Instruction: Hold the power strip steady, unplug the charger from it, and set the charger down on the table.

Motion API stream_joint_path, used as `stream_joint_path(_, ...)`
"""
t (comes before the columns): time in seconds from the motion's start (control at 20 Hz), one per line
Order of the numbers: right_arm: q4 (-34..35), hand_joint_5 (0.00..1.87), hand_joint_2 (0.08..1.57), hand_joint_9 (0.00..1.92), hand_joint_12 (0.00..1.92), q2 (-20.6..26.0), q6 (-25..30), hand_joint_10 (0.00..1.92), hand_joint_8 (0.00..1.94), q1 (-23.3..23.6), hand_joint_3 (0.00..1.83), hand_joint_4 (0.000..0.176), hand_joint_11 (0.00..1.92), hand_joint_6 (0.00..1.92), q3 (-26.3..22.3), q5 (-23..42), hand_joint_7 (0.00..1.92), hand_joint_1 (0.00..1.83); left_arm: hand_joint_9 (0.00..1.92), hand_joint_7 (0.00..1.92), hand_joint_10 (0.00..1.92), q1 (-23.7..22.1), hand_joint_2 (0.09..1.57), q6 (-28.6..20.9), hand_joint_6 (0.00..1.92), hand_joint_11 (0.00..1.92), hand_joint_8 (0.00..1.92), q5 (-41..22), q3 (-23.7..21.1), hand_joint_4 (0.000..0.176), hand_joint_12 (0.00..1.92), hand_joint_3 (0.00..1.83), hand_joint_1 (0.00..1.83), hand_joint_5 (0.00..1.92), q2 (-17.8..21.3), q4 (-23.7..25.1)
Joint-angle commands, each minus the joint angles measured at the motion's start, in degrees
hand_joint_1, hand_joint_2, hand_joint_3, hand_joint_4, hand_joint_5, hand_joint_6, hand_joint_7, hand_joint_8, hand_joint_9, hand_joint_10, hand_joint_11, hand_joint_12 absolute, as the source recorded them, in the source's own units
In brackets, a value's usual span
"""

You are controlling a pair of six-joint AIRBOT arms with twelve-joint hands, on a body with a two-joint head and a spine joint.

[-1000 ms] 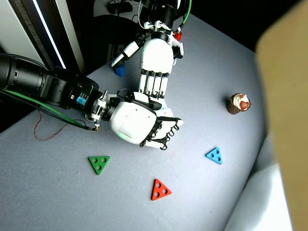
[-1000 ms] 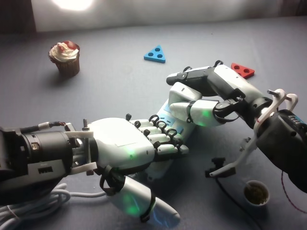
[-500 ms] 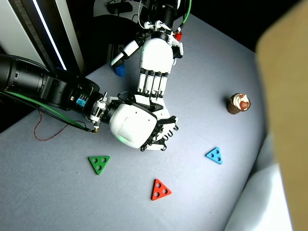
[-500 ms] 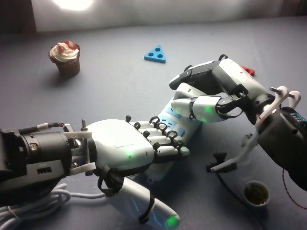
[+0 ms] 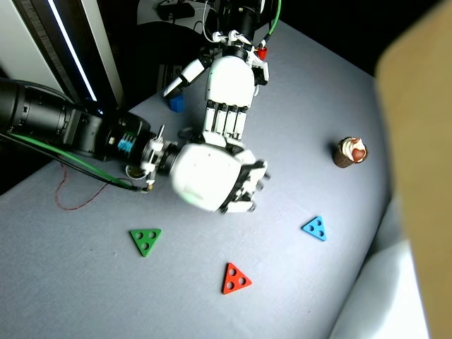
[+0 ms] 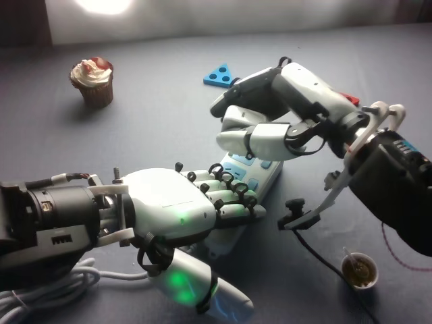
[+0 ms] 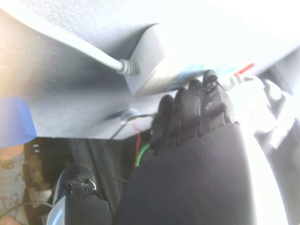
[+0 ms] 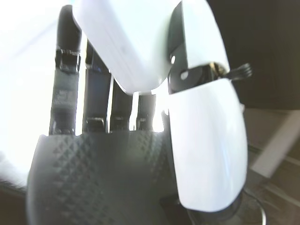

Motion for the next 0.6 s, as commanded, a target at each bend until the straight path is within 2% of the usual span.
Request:
stream_joint_path(0.0,-1.8,1.12,1.06,1.22,1.09,0.8,0.7,0.01,0.82,0.3,0.0,0.018,0.6,0.68,0.0,5.5,1.12,1.25,0.04,0.07,0.0,0.2,0.95,-0.3,0.0,0.02,0.0,-1.4,0.0,0.0,0.01,0.0,0.0,0.07,-0.1,-0.6)
stream_joint_path(0.05,-1.8,1.1,1.06,1.23,1.09,0.9,0.7,0.02,0.8,0.3,0.0,0.002,0.6,0.7,-0.2,5.5,1.14,1.25,0.04,0.06,0.0,0.2,0.95,-0.3,0.0,0.02,0.0,-1.4,0.0,0.0,0.01,0.0,0.0,0.06,-0.1,-0.6)
stream_joint_path(0.1,-1.9,1.12,1.04,1.24,1.08,1.2,0.8,0.01,0.71,0.3,0.0,0.003,0.61,0.68,-0.5,5.5,1.19,1.25,0.04,0.06,0.0,0.2,0.96,-0.3,0.0,0.02,0.0,-1.4,-0.1,0.0,0.01,0.0,0.0,0.06,0.0,-0.6)
stream_joint_path(0.15,-1.9,1.12,1.04,1.24,1.08,1.8,0.8,0.01,0.71,0.3,0.0,0.003,0.61,0.68,-1.0,5.3,1.19,1.25,0.04,0.06,0.0,0.2,0.96,-0.3,0.0,0.02,0.0,-1.4,-0.1,0.0,0.01,0.0,0.0,0.06,0.0,-0.6)
stream_joint_path(0.3,-1.9,1.11,1.04,1.21,1.09,4.4,0.8,0.0,0.68,0.3,0.0,0.015,0.57,0.72,-2.9,4.1,1.19,1.25,0.04,0.05,0.0,0.2,0.95,-0.3,0.0,0.03,0.0,-1.4,-0.2,0.0,0.01,0.0,0.0,0.06,0.0,-0.6)
stream_joint_path(0.4,-2.5,1.1,1.05,1.21,1.12,7.4,1.0,0.0,0.68,0.4,0.0,0.013,0.56,0.73,-4.7,2.7,1.19,1.25,0.04,0.06,0.0,0.1,0.95,-0.3,0.0,0.01,0.01,-1.4,-0.2,0.0,0.01,0.0,0.0,0.06,0.0,-0.6)
stream_joint_path(0.5,-4.7,1.09,1.05,1.19,1.12,10.2,1.4,0.0,0.64,0.4,0.0,0.019,0.55,0.77,-6.4,1.3,1.2,1.25,0.03,0.04,0.0,0.0,0.95,-0.3,0.0,0.01,0.0,-1.4,-0.3,0.0,0.0,0.0,0.0,0.04,0.1,-0.6)
stream_joint_path(0.55,-5.5,1.12,1.04,1.19,1.07,12.3,1.4,0.0,0.59,0.4,0.0,0.029,0.56,0.72,-7.1,0.9,1.22,1.25,0.03,0.04,0.0,-0.1,0.95,-0.3,0.0,0.01,0.0,-1.4,-0.4,0.0,0.01,0.0,0.0,0.05,0.1,-0.7)
